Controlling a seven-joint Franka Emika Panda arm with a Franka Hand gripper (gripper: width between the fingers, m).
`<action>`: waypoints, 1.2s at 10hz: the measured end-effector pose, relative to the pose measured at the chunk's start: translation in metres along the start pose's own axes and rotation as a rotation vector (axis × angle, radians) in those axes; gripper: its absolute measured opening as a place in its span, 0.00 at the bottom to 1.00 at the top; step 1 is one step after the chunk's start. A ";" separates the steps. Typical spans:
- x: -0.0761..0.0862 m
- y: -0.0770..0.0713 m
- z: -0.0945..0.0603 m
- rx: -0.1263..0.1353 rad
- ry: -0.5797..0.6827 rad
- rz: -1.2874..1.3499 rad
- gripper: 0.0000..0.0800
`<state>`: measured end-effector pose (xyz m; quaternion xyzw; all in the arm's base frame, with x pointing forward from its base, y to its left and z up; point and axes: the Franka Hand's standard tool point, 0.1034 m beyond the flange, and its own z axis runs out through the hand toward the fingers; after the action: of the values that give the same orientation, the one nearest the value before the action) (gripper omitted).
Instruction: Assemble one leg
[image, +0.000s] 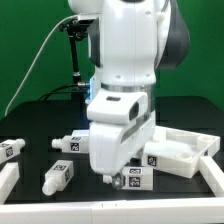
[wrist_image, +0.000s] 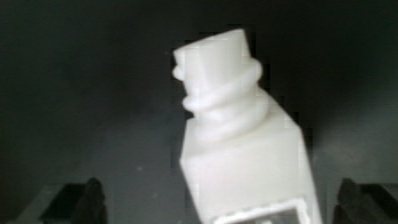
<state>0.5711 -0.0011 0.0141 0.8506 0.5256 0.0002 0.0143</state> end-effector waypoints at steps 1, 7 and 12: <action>0.000 -0.002 0.004 0.004 -0.001 -0.001 0.81; -0.001 -0.002 0.002 0.003 -0.001 0.000 0.36; -0.085 -0.042 -0.040 -0.015 -0.025 0.067 0.36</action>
Offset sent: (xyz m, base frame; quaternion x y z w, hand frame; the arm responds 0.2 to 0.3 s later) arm 0.0000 0.0000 0.0000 0.0000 0.0000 0.0000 1.0000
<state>0.4948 -0.0569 0.0538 0.8674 0.4968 -0.0060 0.0271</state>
